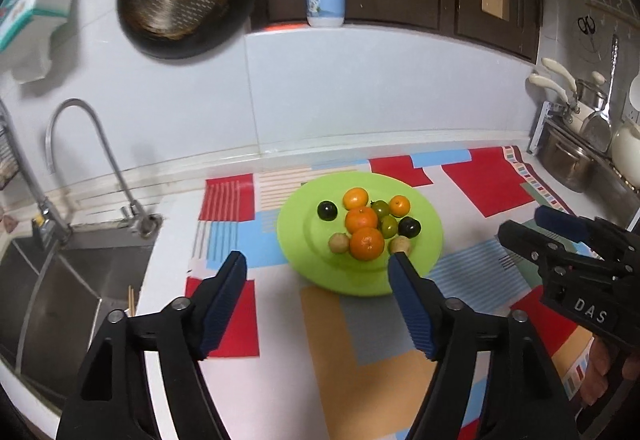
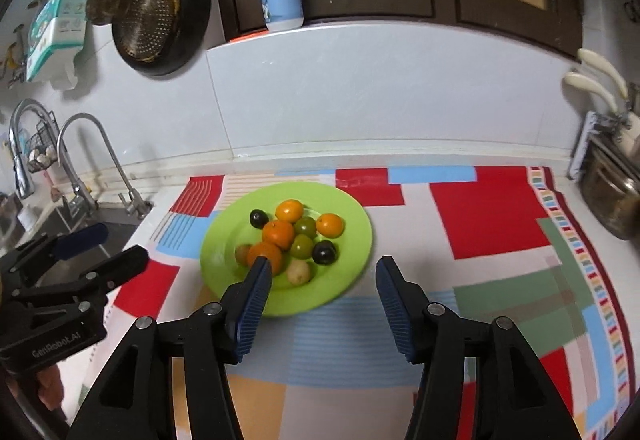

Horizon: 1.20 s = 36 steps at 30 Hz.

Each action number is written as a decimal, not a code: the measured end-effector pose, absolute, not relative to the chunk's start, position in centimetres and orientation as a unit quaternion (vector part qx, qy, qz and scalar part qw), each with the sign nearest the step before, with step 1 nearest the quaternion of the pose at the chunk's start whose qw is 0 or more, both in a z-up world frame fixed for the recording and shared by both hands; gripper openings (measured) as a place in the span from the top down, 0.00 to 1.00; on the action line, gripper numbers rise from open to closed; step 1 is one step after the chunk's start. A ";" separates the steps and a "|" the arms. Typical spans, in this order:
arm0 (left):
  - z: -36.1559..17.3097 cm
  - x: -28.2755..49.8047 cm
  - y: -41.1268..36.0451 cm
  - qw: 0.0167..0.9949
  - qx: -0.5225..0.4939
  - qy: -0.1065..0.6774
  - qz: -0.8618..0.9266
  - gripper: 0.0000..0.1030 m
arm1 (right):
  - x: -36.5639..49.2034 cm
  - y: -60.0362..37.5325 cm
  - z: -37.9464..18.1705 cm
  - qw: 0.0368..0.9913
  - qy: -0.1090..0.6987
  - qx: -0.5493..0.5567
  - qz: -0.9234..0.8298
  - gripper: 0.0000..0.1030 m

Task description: Organize fruits

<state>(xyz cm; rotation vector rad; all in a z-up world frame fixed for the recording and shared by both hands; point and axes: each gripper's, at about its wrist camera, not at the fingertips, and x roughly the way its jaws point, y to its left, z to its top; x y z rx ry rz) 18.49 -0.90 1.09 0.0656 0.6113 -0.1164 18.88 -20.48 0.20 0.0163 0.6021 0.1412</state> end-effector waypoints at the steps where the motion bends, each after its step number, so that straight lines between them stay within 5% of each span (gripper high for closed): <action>1: 1.2 18.0 -0.8 0.952 0.031 0.298 -0.056 0.25 | 18.1 -20.5 0.3 0.954 0.292 0.006 0.068 0.42; 36: 4.1 6.6 -0.9 0.971 0.045 0.234 -0.036 0.08 | 5.1 -20.6 2.7 0.965 0.252 0.007 0.070 0.38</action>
